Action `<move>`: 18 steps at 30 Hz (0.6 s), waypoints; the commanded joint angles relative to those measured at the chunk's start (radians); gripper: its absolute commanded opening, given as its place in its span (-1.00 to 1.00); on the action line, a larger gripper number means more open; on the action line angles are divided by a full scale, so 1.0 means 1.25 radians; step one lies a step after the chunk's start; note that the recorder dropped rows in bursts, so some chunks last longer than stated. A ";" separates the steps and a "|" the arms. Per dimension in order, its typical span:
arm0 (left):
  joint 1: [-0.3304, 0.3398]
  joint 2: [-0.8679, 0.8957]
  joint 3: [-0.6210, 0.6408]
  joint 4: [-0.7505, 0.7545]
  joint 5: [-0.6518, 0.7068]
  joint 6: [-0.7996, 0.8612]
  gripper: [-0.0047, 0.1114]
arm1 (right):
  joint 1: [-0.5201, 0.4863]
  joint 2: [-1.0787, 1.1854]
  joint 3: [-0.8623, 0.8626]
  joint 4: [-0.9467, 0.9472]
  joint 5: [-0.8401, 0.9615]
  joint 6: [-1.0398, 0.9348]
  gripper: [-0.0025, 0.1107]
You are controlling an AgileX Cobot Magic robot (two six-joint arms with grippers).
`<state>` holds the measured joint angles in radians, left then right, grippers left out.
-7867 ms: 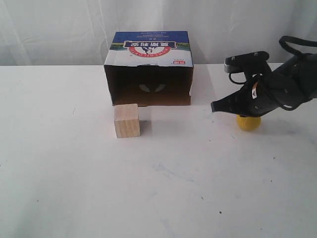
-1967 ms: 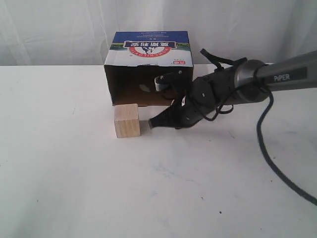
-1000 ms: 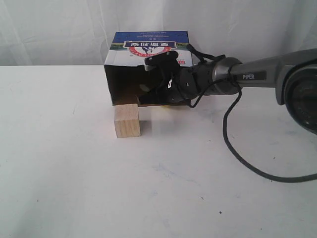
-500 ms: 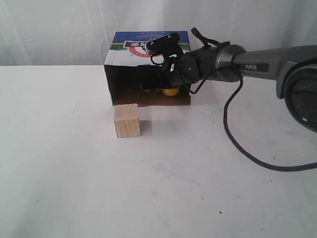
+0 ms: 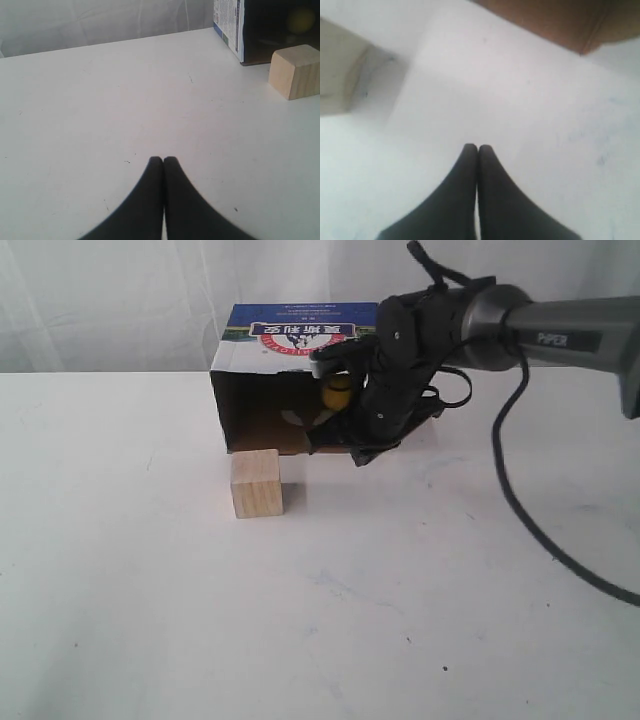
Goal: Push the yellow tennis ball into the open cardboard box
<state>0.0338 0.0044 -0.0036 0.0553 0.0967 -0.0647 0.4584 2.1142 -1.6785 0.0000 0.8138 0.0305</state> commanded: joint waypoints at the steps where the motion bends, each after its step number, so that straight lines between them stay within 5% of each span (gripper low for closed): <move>1: -0.005 -0.004 0.003 0.003 -0.005 0.001 -0.92 | 0.000 -0.107 0.076 -0.037 0.106 0.043 -0.96; 7: -0.005 -0.004 0.003 0.003 -0.005 0.001 -0.92 | -0.001 -0.207 0.191 -0.239 0.214 0.082 -0.96; 13: -0.005 -0.004 0.003 0.003 -0.005 0.001 -0.92 | -0.054 -0.248 0.229 -0.703 0.115 0.459 -0.96; 18: -0.005 -0.004 0.003 0.003 -0.005 0.001 -0.92 | -0.174 -0.315 0.227 -0.721 -0.008 0.538 -0.96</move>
<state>0.0338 0.0044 -0.0036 0.0553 0.0967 -0.0647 0.3157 1.7772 -1.3973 -0.8809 0.8727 0.6454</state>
